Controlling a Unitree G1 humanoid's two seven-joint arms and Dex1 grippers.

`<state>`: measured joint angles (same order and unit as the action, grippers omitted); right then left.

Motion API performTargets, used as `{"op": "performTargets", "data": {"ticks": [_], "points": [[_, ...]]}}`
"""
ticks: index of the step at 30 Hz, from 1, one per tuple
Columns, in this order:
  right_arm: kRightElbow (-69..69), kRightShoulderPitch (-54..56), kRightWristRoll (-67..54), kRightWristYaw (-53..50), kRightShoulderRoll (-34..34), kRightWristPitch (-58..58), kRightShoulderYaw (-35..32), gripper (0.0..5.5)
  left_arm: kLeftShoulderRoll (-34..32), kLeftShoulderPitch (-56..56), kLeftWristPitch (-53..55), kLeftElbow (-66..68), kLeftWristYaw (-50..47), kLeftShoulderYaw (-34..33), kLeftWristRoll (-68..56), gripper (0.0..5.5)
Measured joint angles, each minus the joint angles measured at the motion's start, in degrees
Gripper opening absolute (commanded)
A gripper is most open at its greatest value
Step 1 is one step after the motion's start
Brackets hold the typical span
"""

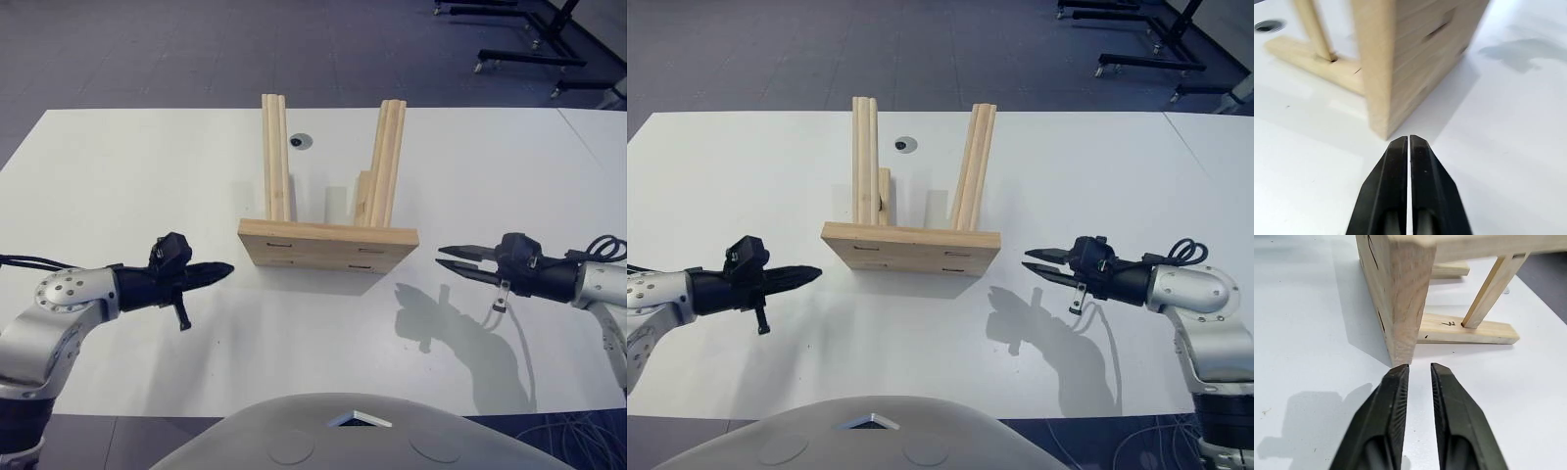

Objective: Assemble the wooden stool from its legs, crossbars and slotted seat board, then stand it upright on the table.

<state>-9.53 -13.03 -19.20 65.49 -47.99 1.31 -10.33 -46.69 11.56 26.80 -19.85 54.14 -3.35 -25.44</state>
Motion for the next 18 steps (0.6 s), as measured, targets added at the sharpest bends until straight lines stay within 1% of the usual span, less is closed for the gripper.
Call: {"op": "performTargets", "data": {"ticks": [3,6,9,10,11,12,13,14,18], "points": [[5.7,2.4,-0.4,2.5,2.4,-1.5,3.5,1.93,1.9,-1.2,-7.2,6.9,1.8,3.3,3.7,1.00],[13.8,6.2,-1.3,6.0,5.6,-1.9,7.3,2.48,3.8,-5.2,-15.7,17.4,4.6,7.6,8.6,1.47],[21.8,10.5,-1.2,8.5,7.8,-3.5,9.3,3.04,5.4,-9.0,-22.7,25.3,6.7,10.3,12.2,1.95],[25.3,12.1,-0.9,9.2,8.6,-4.7,10.0,3.14,5.9,-10.8,-25.8,28.3,7.1,11.1,13.2,1.98],[27.3,13.0,-0.6,9.7,9.1,-5.7,10.4,3.37,6.3,-12.3,-27.7,30.5,7.7,11.6,13.8,1.98],[28.9,13.7,0.0,10.0,9.5,-6.6,10.6,3.43,6.7,-13.7,-30.1,32.8,7.9,11.8,14.7,1.98],[30.7,14.5,0.4,10.3,10.0,-7.7,11.0,3.64,7.4,-15.9,-32.8,36.0,8.1,12.2,15.6,1.98],[31.8,14.8,0.8,10.6,10.4,-8.1,11.4,3.76,8.0,-17.7,-35.1,38.8,8.1,12.7,16.4,1.98],[33.8,15.2,1.2,11.8,11.2,-9.1,12.5,4.54,10.3,-22.9,-42.1,47.2,8.1,13.8,18.3,1.98]]}}
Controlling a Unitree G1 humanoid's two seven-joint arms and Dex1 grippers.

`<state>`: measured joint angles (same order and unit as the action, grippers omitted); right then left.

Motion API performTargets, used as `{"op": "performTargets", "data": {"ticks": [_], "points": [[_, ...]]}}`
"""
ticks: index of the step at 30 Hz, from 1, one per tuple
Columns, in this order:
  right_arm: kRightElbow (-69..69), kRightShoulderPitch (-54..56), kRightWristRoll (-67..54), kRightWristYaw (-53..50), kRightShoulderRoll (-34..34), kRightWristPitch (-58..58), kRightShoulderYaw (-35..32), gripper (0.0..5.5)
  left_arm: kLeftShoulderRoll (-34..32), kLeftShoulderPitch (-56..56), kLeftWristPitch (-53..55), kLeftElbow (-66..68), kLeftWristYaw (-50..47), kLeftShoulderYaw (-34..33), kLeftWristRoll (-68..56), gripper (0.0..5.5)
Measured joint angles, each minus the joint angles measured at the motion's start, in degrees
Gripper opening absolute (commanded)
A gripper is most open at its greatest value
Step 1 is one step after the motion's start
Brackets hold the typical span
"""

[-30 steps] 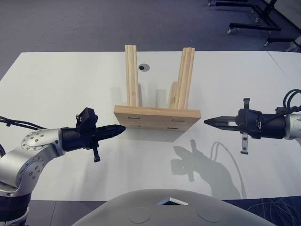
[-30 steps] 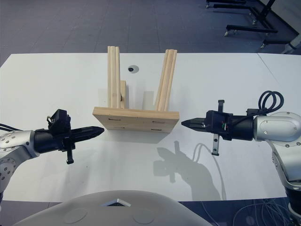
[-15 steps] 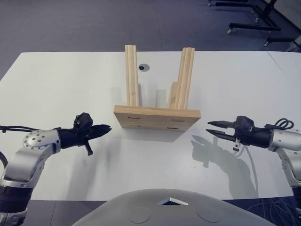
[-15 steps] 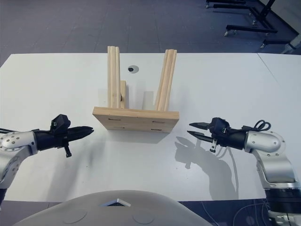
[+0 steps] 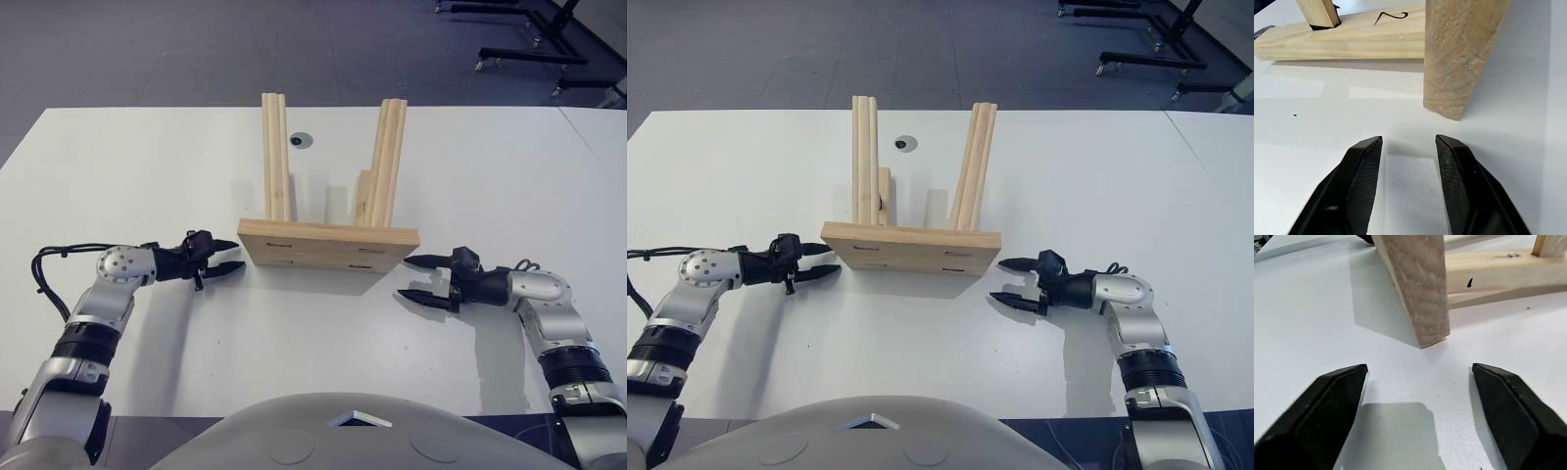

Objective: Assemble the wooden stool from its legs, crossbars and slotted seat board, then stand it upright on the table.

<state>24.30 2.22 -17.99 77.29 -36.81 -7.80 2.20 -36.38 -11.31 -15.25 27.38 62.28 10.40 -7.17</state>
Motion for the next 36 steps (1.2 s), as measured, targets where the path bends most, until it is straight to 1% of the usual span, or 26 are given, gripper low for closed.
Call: {"op": "performTargets", "data": {"ticks": [3,4,5,7,8,13,23,32,36], "points": [[0.2,0.4,0.0,0.7,0.0,0.2,0.2,5.10,1.5,-1.3,-1.0,3.0,1.3,0.0,-1.1,1.98],[0.3,0.5,0.0,0.8,0.0,0.3,0.2,5.31,1.7,-1.5,-0.7,3.2,2.9,0.1,-1.5,1.80],[0.3,0.6,0.0,0.9,0.0,0.3,0.2,5.40,1.8,-1.6,-0.3,3.3,4.3,0.2,-1.8,1.63],[0.7,1.0,0.0,1.1,0.3,0.2,0.2,5.40,1.8,-1.6,0.0,3.6,6.5,0.6,-2.6,1.23],[1.2,1.4,0.0,1.1,0.7,0.2,0.3,5.40,1.8,-1.8,0.0,4.1,7.2,0.6,-2.9,1.14],[1.8,1.9,0.0,1.3,1.4,0.1,0.5,5.40,1.9,-2.2,0.0,4.6,7.4,1.4,-2.8,1.14],[-0.4,2.8,0.0,1.8,4.1,1.4,3.3,5.40,2.1,-4.3,-0.5,4.7,7.4,3.3,-0.9,1.14],[-2.1,2.8,0.0,1.3,5.1,1.5,4.0,5.40,2.4,-6.5,0.1,4.5,7.7,4.7,0.8,2.46],[-2.1,2.8,0.0,1.1,5.1,1.6,4.0,5.40,2.0,-6.3,0.2,2.4,11.8,5.6,0.4,3.06]]}}
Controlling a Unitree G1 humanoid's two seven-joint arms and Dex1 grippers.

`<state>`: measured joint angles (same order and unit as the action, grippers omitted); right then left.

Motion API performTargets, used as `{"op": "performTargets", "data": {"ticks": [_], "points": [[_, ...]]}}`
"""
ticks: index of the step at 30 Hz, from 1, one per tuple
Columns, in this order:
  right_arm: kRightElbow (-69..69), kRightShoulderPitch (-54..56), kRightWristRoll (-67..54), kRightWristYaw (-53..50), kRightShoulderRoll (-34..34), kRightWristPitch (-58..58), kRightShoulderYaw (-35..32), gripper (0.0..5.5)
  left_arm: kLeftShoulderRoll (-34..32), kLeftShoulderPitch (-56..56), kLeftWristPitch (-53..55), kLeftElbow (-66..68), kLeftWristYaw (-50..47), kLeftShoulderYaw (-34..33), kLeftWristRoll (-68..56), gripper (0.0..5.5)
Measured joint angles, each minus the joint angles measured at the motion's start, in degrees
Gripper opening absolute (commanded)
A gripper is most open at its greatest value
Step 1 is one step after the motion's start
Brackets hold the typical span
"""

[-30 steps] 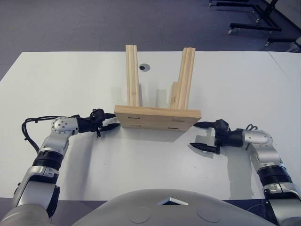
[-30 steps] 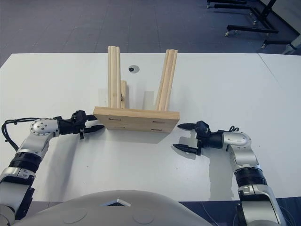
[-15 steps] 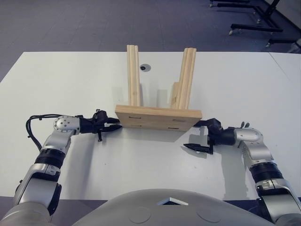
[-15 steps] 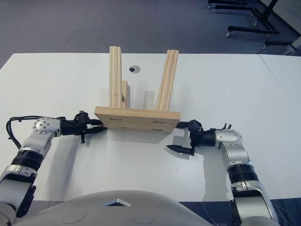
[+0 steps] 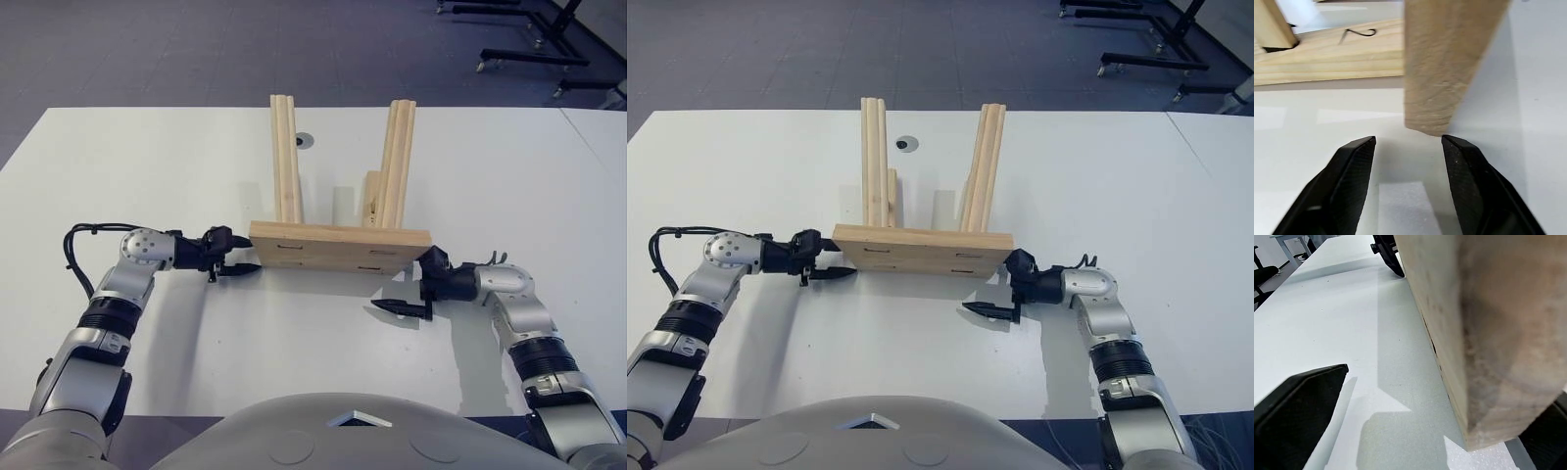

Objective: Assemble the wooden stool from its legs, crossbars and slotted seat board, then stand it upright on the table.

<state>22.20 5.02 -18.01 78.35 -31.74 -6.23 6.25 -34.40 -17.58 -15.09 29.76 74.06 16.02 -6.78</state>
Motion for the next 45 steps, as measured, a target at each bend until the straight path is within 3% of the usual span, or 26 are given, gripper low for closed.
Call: {"op": "performTargets", "data": {"ticks": [2,19,21,31,40,45], "points": [[0.0,0.1,0.0,-0.2,0.0,0.0,0.0,5.40,-0.5,0.3,-0.2,-0.9,0.9,0.2,0.0,3.39],[1.9,0.7,0.0,-0.3,1.2,-1.3,-0.1,5.40,1.4,-2.2,-3.6,3.5,-2.3,1.2,0.9,3.39],[1.9,0.7,0.0,-0.3,1.3,-1.3,-0.1,5.40,1.8,-2.3,-3.6,3.7,-2.5,1.3,0.9,3.07],[2.3,0.6,-0.5,0.4,1.6,-2.7,-1.0,3.70,2.5,0.0,-2.6,0.4,-3.5,1.7,0.8,1.59],[2.9,0.6,-0.5,0.3,1.1,-2.7,-1.9,2.13,2.3,3.0,-1.0,-4.0,-3.4,1.4,0.6,1.54],[2.9,0.6,-0.2,1.5,0.8,-2.8,-2.0,1.67,2.1,3.2,-0.3,-4.8,-2.8,1.1,0.5,1.54]]}}
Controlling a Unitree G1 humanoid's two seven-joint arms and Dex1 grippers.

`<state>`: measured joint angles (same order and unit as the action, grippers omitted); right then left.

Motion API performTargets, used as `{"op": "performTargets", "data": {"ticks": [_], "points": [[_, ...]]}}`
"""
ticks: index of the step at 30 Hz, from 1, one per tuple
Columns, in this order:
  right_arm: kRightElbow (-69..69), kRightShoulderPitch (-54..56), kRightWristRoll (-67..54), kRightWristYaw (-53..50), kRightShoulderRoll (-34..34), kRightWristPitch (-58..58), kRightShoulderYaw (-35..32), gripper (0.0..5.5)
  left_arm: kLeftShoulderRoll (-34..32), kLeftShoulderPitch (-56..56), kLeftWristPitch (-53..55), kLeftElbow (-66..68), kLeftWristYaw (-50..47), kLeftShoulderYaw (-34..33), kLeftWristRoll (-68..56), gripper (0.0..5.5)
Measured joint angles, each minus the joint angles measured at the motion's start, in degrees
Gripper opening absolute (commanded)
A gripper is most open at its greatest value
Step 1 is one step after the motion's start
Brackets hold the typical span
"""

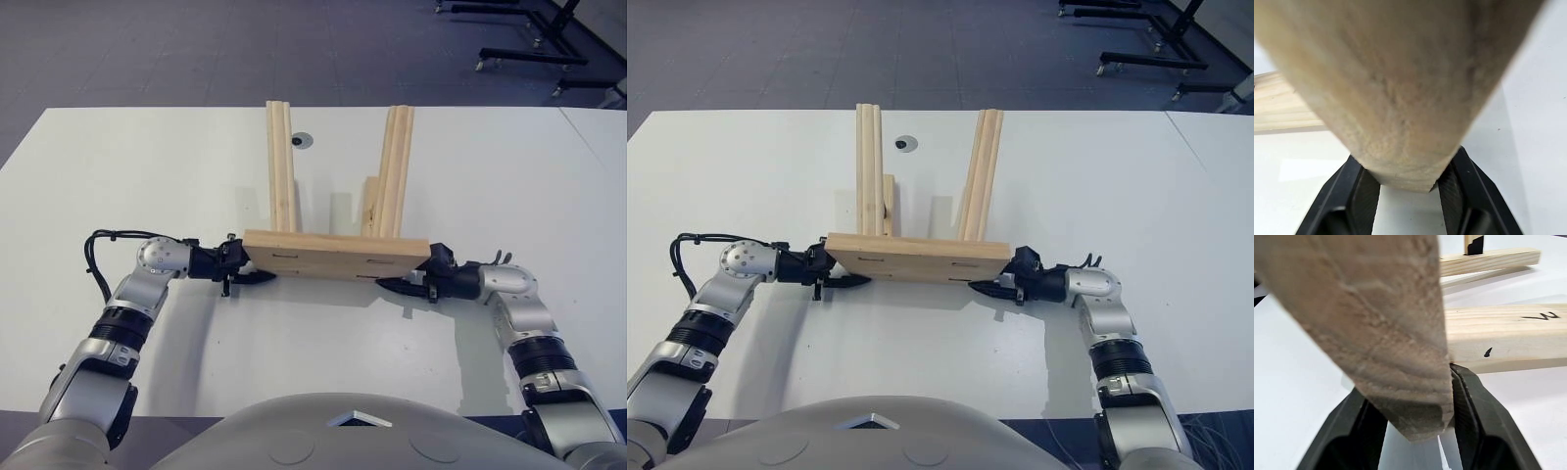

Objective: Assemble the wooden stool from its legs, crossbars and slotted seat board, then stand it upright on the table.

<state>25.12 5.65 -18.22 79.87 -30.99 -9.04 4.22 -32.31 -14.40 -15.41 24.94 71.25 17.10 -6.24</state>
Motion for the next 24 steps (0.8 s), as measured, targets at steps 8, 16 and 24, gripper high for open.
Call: {"op": "performTargets", "data": {"ticks": [8,16,24], "points": [[-14.3,-1.6,-4.7,1.8,-5.1,16.6,-0.7,1.62,-4.9,5.1,23.5,-17.2,5.1,-3.4,-10.1,1.47],[-35.1,-0.7,-23.3,1.4,-20.3,51.5,-9.5,1.60,-9.9,9.6,52.7,-41.6,1.8,-15.1,-32.8,1.43],[-38.6,8.7,-40.2,-2.7,-29.0,82.9,-13.3,1.60,-13.5,14.8,75.2,-52.6,-16.3,-28.7,-64.5,1.43]]}}
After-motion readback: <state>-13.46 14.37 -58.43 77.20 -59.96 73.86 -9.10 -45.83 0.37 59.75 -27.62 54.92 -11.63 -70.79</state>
